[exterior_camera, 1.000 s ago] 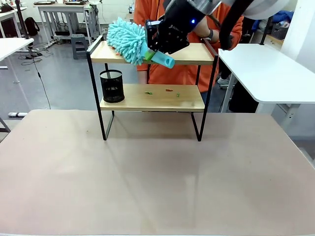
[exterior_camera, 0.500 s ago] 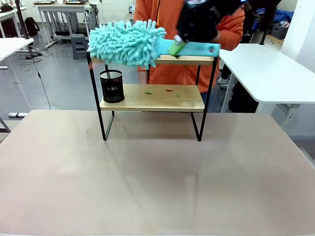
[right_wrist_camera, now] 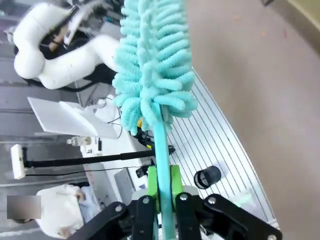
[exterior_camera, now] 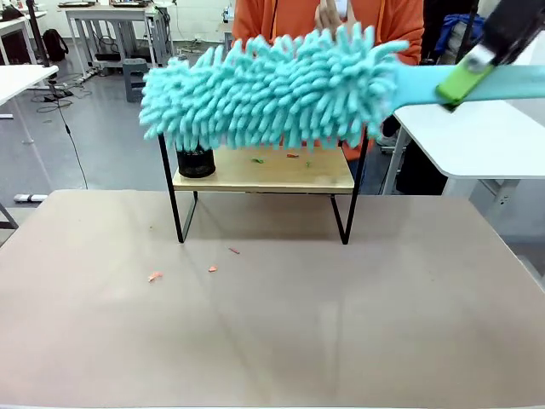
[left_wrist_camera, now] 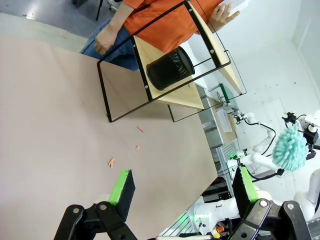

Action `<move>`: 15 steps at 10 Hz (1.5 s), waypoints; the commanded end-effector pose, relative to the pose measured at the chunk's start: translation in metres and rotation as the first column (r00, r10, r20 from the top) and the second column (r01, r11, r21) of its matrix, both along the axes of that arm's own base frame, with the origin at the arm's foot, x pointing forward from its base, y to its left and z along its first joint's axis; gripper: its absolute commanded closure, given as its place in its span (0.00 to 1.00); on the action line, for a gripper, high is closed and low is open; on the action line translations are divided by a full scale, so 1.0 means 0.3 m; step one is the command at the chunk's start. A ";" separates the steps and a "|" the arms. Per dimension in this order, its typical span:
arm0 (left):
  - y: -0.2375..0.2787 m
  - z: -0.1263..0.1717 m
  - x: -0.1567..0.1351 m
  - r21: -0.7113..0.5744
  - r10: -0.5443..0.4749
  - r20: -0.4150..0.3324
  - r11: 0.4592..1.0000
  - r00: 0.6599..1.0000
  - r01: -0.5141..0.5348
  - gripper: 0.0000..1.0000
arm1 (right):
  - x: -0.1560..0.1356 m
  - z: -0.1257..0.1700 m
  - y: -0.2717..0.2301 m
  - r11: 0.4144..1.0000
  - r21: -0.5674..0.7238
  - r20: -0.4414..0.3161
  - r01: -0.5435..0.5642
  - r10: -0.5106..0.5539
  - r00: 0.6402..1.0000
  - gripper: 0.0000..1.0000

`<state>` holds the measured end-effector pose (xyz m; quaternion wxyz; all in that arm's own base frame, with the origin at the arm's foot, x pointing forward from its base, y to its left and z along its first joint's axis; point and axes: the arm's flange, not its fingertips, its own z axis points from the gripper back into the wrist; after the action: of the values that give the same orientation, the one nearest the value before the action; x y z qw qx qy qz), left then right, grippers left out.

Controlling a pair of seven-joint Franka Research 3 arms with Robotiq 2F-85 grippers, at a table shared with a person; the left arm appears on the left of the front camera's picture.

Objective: Clean the shelf.
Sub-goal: Clean the specific tier of the Shelf with the Duster once objects are removed.

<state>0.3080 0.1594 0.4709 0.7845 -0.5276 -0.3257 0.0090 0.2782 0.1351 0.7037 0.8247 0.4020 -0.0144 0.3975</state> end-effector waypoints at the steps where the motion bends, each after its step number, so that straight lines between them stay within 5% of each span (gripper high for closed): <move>1: -0.009 -0.001 0.004 -0.009 0.001 0.032 1.000 1.000 -0.001 0.00 | 0.037 -0.028 -0.059 0.995 0.086 0.012 0.051 -0.052 0.999 0.88; 3: -0.009 -0.001 0.004 -0.009 0.001 0.032 1.000 1.000 -0.001 0.00 | 0.017 -0.012 -0.273 0.976 0.172 -0.001 0.134 -0.135 0.991 0.88; 5: -0.009 -0.001 0.004 -0.009 0.001 0.032 1.000 1.000 -0.001 0.00 | -0.102 -0.028 -0.645 0.870 0.296 0.015 0.395 -0.418 0.908 0.88; 7: -0.009 -0.001 0.004 -0.009 0.001 0.032 1.000 1.000 -0.001 0.00 | -0.235 -0.190 -0.923 0.744 0.305 -0.075 0.594 -0.604 0.794 0.88; 9: -0.009 -0.001 0.004 -0.009 0.001 0.032 1.000 1.000 -0.001 0.00 | -0.277 -0.408 -1.036 0.639 0.201 -0.195 0.742 -0.716 0.670 0.88; 11: -0.009 -0.001 0.004 -0.009 0.001 0.032 1.000 1.000 -0.001 0.00 | -0.216 -0.555 -1.021 0.609 0.101 -0.263 0.787 -0.746 0.611 0.88; 12: -0.009 -0.001 0.004 -0.009 0.001 0.032 1.000 1.000 -0.001 0.00 | -0.136 -0.596 -0.953 0.598 -0.008 -0.225 0.802 -0.782 0.581 0.88; 13: -0.009 -0.001 0.004 -0.009 0.001 0.032 1.000 1.000 -0.001 0.00 | -0.292 -0.543 -1.086 0.617 0.143 -0.259 0.774 -0.732 0.631 0.88; 15: -0.009 -0.001 0.004 -0.009 0.001 0.032 1.000 1.000 -0.001 0.00 | -0.292 -0.543 -1.086 0.617 0.143 -0.259 0.774 -0.732 0.631 0.88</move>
<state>0.3079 0.1594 0.4710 0.7848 -0.5273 -0.3257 0.0085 0.1995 -0.1828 0.5295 0.8646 0.4778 -0.1508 -0.0370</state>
